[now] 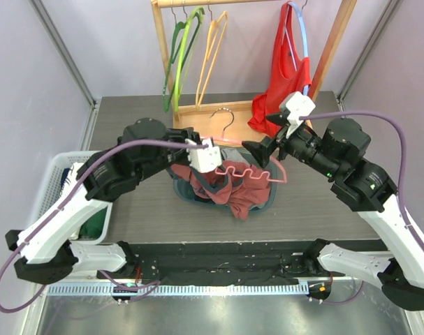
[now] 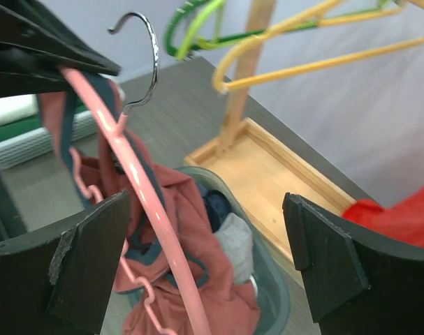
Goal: Remove the tank top from the hanger
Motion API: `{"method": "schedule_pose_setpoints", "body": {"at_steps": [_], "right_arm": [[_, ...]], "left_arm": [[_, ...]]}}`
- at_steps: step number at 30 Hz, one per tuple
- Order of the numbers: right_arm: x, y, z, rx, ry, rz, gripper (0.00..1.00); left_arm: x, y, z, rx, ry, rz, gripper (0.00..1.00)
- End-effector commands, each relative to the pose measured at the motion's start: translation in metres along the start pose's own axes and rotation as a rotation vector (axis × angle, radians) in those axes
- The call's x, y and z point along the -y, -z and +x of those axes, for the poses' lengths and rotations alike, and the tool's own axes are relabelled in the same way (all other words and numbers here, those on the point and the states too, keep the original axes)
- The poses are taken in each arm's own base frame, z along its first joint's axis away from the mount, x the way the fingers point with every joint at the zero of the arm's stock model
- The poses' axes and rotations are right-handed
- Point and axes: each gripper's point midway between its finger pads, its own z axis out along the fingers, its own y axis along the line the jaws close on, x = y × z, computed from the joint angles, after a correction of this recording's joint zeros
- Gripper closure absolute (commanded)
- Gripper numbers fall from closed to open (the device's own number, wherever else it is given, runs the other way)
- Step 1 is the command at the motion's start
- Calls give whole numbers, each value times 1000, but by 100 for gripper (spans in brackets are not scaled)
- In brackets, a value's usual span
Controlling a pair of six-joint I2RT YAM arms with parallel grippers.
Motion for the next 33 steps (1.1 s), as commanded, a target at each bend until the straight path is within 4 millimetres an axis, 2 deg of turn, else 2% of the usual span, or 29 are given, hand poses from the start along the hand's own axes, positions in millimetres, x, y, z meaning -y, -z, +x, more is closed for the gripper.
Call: {"method": "schedule_pose_setpoints", "body": {"at_steps": [1, 2, 3, 4, 7, 16, 20, 26, 30, 33], "right_arm": [[-36, 37, -45, 154, 22, -206, 1], [-41, 40, -43, 151, 17, -230, 1], [-52, 43, -44, 155, 14, -290, 1], [-58, 47, -39, 135, 5, -325, 1], [-73, 50, -29, 83, -14, -416, 2], [-77, 33, 0, -23, -45, -436, 4], [-73, 26, 5, -41, -35, -412, 5], [-75, 20, 9, -53, -35, -431, 8], [-81, 21, 16, -75, -50, -462, 20], [-81, 24, 27, -102, -57, -456, 23]], "left_arm": [[-42, 34, -26, 163, -136, -217, 100], [-42, 35, -26, 175, -155, -237, 100], [-45, 45, -27, 198, -167, -272, 100], [-43, 41, -26, 209, -180, -292, 100], [-47, 48, -30, 243, -201, -341, 100], [-57, 60, -40, 288, -185, -367, 100], [-55, 65, -40, 286, -199, -372, 100], [-41, 64, -35, 280, -279, -356, 100], [-38, 64, -33, 284, -342, -381, 100], [-35, 64, -35, 292, -384, -386, 100]]}}
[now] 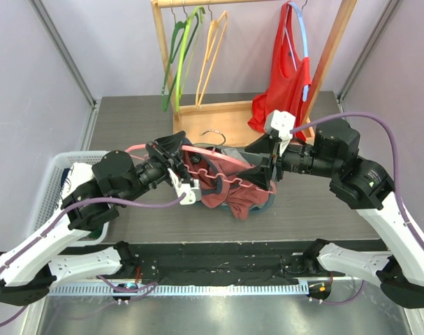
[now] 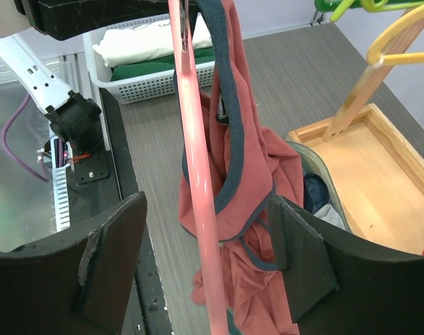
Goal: Remove the tank top from the hanger
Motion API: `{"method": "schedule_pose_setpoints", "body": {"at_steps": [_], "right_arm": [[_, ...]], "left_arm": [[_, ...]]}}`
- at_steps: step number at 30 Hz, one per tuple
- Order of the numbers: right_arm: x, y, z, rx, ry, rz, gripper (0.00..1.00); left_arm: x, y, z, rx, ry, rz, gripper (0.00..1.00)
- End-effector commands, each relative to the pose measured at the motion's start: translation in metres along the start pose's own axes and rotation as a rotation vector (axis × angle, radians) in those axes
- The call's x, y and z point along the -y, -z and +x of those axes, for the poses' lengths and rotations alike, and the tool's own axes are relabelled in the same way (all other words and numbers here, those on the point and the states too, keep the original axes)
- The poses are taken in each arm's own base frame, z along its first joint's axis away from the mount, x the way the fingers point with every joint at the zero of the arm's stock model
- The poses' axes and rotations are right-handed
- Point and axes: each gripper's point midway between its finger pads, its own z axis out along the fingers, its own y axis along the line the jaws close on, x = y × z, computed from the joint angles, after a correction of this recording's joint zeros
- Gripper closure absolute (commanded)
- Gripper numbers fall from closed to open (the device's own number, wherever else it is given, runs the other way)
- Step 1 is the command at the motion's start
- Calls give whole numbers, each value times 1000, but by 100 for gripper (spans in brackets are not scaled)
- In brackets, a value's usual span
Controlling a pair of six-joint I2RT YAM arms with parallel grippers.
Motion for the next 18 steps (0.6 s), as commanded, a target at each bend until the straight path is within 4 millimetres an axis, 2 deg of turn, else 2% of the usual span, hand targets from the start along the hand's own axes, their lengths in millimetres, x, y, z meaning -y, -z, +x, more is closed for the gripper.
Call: {"method": "schedule_pose_setpoints", "body": {"at_steps": [1, 8, 11, 12, 14, 18], "right_arm": [[-6, 6, 7, -4, 1, -12, 24], [-7, 7, 22, -29, -21, -7, 25], [-7, 4, 28, -46, -32, -11, 39], [-7, 4, 28, -46, -32, -9, 49], [-7, 4, 29, -47, -34, -11, 62], [-9, 6, 32, -48, -35, -11, 71]], "left_arm": [[-42, 10, -16, 68, -61, -162, 100], [-53, 9, -20, 70, -55, -186, 100], [-56, 6, -22, 72, -51, -187, 100], [-56, 5, -22, 70, -52, -188, 100], [-55, 4, -22, 67, -50, -185, 100], [-58, 2, -24, 73, -40, -193, 100]]}}
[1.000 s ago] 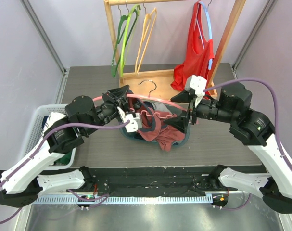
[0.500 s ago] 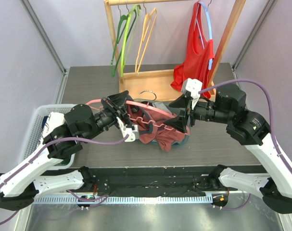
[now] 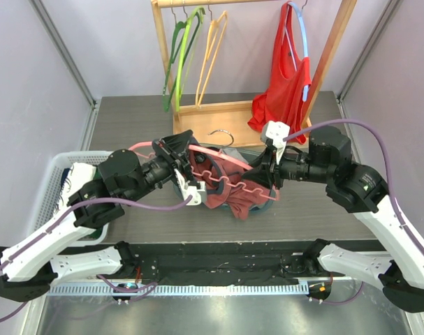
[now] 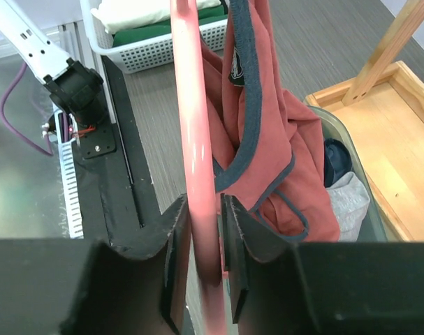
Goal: Remove the tank top from the hanger
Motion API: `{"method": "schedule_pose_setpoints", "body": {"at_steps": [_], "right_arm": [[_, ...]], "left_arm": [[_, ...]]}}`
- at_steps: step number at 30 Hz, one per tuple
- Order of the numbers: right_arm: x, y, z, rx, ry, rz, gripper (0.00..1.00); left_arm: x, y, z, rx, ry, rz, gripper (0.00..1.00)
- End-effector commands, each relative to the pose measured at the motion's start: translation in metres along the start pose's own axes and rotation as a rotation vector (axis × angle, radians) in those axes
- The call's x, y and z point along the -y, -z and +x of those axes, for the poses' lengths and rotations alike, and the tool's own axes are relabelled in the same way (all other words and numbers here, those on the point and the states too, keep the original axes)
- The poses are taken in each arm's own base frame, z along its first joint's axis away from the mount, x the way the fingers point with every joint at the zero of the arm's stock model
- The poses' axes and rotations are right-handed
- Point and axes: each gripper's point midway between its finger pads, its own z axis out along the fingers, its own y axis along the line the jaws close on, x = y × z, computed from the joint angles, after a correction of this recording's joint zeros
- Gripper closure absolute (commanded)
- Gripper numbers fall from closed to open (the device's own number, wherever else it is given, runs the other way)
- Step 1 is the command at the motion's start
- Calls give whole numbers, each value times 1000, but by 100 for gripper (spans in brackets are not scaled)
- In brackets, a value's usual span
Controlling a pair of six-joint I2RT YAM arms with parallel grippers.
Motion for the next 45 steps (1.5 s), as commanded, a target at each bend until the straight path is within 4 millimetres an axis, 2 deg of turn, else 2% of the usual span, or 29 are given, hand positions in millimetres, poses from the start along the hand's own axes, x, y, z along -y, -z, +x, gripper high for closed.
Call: {"method": "schedule_pose_setpoints", "body": {"at_steps": [1, 4, 6, 11, 12, 14, 15, 16, 18, 19, 20, 21, 22, 23, 24, 25, 26, 27, 28, 29, 31, 33, 38, 41, 42, 45], "right_arm": [[-3, 5, -4, 32, 12, -3, 72], [-5, 6, -2, 31, 7, -6, 80], [-4, 7, -4, 37, 9, -1, 98], [0, 23, -13, 79, 16, 73, 99], [4, 25, -13, 81, 14, 105, 99], [6, 35, -15, 97, 16, 143, 99], [10, 38, -14, 95, 11, 176, 99], [11, 41, -14, 96, 7, 192, 99], [14, 45, -10, 82, -19, 225, 99], [16, 47, -9, 75, -23, 242, 99], [17, 49, -5, 61, -32, 250, 99], [18, 50, -5, 61, -39, 259, 99], [20, 52, -5, 61, -41, 274, 99], [19, 53, -6, 68, -39, 276, 99], [19, 56, -8, 82, -42, 285, 99], [19, 58, -10, 91, -40, 292, 99], [19, 61, -12, 97, -42, 299, 99], [19, 63, -14, 102, -41, 304, 99], [19, 67, -19, 112, -37, 308, 99], [19, 69, -19, 110, -37, 317, 99], [20, 76, -26, 128, -33, 340, 99], [23, 80, -27, 125, -33, 359, 99], [27, 91, -43, 137, -15, 400, 99], [27, 94, -49, 158, 13, 403, 99], [27, 95, -48, 156, 30, 404, 99], [32, 95, -43, 136, 43, 427, 99]], "left_arm": [[-60, 13, -10, 35, 28, -194, 100], [-65, 10, -12, 37, 40, -201, 100], [-66, 6, -14, 41, 47, -204, 100], [-68, 1, -18, 44, 109, -207, 98], [-67, -2, -17, 38, 126, -202, 84], [-70, -1, -16, 26, 204, -215, 65], [-71, -2, -16, 24, 239, -218, 16], [-72, 0, -16, 24, 276, -222, 1], [-86, 7, -15, 24, 406, -263, 0], [-81, 5, -13, 3, 453, -231, 0], [-106, 20, -14, 13, 515, -274, 0], [-106, 21, -16, 16, 633, -265, 0], [-90, 15, -15, -21, 666, -187, 0], [-91, 19, -17, -26, 719, -169, 0], [-100, 27, -24, 3, 800, -153, 0], [-72, 23, -22, -67, 818, -33, 0], [-63, 23, -23, -92, 849, 15, 0], [-68, 31, -28, -83, 918, 31, 0], [-46, 35, -27, -135, 924, 122, 0], [-37, 34, -30, -146, 941, 160, 0], [-22, 35, -38, -135, 981, 225, 0], [-19, 37, -39, -128, 1016, 218, 0], [19, 36, -55, -136, 1130, 355, 0], [24, 24, -59, -157, 1207, 366, 10], [19, 15, -58, -159, 1231, 337, 15], [2, 0, -47, -178, 1314, 232, 18]]}}
